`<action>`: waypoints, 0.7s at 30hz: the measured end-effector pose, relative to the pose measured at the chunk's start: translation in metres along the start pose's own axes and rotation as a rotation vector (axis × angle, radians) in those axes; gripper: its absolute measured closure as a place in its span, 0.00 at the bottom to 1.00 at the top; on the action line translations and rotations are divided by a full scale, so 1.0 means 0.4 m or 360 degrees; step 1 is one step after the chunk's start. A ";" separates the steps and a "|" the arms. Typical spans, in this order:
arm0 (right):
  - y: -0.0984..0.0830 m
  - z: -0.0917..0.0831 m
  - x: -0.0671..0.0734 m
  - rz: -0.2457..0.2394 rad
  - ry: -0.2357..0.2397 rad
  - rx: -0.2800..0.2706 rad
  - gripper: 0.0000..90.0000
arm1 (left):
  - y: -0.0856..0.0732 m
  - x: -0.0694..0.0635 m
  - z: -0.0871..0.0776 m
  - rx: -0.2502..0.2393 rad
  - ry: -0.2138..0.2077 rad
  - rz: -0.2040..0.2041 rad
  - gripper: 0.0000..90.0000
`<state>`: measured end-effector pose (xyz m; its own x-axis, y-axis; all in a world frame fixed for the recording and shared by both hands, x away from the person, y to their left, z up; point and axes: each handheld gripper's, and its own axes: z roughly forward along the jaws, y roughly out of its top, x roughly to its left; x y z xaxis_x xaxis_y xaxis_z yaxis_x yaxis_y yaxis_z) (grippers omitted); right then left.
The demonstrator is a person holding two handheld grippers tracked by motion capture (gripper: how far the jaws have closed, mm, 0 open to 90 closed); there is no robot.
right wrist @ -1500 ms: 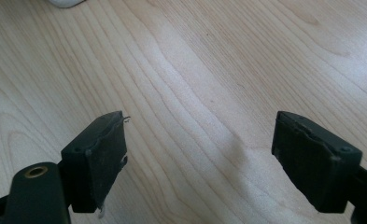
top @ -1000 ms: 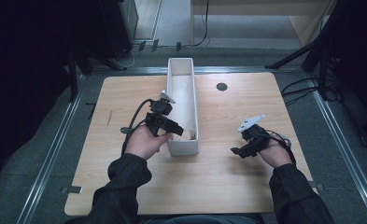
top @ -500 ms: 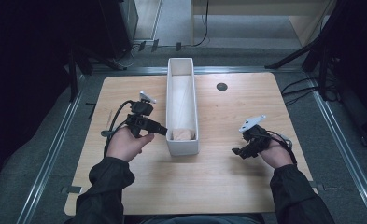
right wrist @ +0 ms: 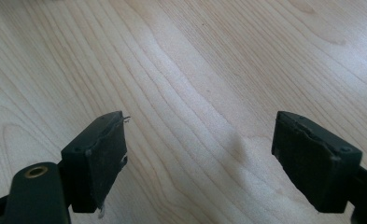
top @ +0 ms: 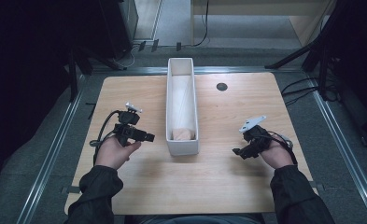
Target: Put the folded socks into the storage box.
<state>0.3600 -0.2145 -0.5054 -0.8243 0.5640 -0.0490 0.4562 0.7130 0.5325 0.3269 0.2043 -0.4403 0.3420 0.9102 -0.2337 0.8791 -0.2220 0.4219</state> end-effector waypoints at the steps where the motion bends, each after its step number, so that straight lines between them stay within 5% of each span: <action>1: 0.000 0.000 0.000 -0.0003 0.0000 -0.0003 0.20 | 0.000 0.000 0.000 0.0000 0.0000 0.0000 0.50; 9: 0.002 0.001 0.001 -0.0011 0.0002 -0.0013 0.20 | -0.032 0.054 0.015 -0.0040 -0.0061 -0.0014 0.47; 21: 0.003 -0.004 -0.003 0.0033 0.0019 -0.0062 0.20 | -0.083 0.102 0.061 -0.0077 -0.0051 0.0016 0.47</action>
<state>0.3609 -0.2149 -0.5033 -0.8190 0.5731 -0.0276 0.4599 0.6845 0.5657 0.3198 0.2404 -0.4854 0.3618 0.8962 -0.2568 0.8588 -0.2132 0.4657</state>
